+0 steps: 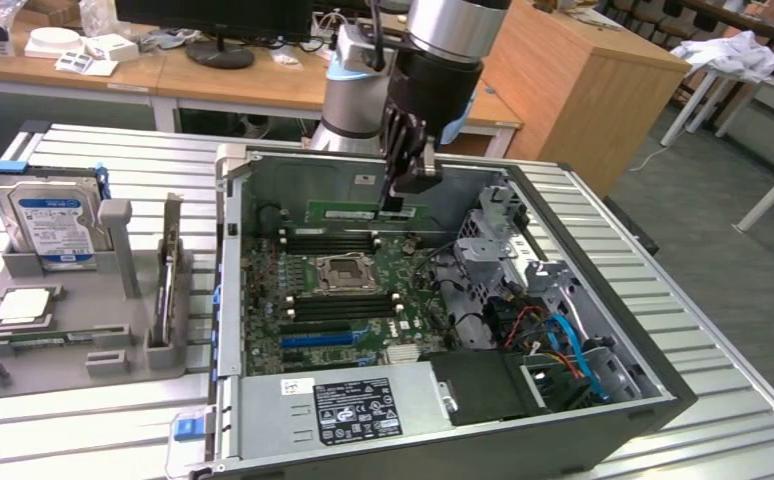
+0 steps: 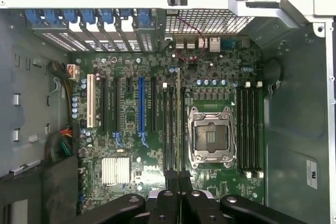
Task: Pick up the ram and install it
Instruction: 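Pick up the ram and move it above insertion slot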
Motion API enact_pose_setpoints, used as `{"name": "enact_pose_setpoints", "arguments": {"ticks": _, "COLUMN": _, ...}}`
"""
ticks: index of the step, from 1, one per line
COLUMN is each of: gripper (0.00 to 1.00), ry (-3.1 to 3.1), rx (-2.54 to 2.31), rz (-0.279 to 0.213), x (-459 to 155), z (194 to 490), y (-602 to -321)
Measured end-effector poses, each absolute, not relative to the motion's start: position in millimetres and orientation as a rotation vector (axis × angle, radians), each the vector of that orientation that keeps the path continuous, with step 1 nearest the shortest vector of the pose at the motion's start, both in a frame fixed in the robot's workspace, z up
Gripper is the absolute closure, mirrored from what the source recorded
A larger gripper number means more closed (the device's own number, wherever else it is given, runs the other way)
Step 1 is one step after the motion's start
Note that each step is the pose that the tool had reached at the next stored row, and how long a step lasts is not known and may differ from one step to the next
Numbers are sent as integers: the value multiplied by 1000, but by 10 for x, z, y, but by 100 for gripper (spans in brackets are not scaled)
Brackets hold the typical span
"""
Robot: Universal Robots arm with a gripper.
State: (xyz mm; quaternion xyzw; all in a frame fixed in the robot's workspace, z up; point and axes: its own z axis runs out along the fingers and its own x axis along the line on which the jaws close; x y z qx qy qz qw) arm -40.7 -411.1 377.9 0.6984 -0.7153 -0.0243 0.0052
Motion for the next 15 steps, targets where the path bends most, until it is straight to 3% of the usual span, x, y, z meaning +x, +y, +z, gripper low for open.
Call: {"name": "enact_pose_setpoints", "arguments": {"ticks": 15, "gripper": 88, "ry": -2240, "rx": 2187, "rz": -76, "x": -408, "z": 3661, "y": -4111}}
